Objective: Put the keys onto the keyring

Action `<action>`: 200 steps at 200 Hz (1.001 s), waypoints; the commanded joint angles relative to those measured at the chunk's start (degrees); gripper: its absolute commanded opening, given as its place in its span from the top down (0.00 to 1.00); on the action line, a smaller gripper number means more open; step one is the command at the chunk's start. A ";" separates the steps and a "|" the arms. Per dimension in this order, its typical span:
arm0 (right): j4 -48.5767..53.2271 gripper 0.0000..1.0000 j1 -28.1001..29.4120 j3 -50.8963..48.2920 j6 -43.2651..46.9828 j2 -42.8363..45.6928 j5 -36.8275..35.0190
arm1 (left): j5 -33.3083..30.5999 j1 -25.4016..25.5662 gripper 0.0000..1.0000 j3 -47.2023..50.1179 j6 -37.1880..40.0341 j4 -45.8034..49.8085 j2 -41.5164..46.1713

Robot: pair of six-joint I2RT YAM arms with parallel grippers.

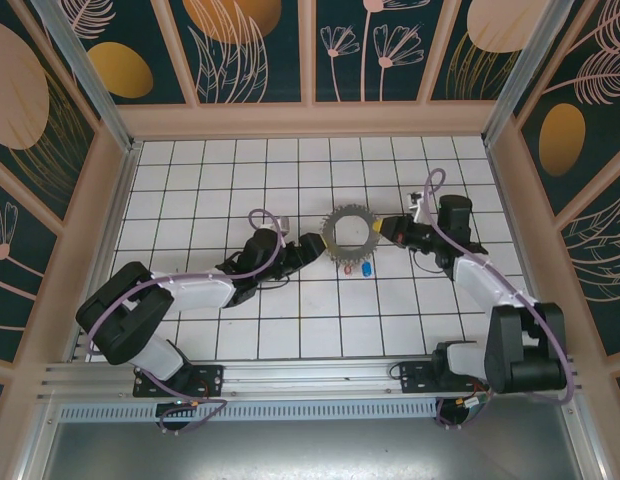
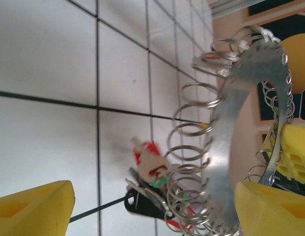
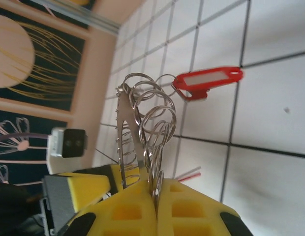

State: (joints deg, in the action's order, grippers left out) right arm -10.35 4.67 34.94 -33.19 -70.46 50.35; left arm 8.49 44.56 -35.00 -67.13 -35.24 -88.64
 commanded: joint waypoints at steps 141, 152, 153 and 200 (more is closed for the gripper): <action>-20.57 1.00 6.09 -3.21 -20.52 5.81 -5.43 | -0.76 -1.74 0.58 -2.15 -2.80 -23.38 -0.55; -20.69 1.00 6.31 -3.05 -20.65 5.79 -5.34 | -0.80 -1.76 0.58 -2.22 -2.59 -24.15 -0.48; -20.68 1.00 6.32 -3.04 -20.63 5.82 -5.30 | -0.78 -1.80 0.57 -2.24 -2.62 -24.20 -0.48; -20.20 1.00 6.50 -2.42 -20.56 6.39 -4.73 | 0.73 -2.61 0.69 -3.49 -2.43 -27.76 -0.51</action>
State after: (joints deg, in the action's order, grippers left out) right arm -27.20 10.61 31.86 -53.06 -65.39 44.77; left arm 8.60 42.87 -36.29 -69.87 -56.93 -88.90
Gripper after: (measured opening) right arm 0.051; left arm 0.363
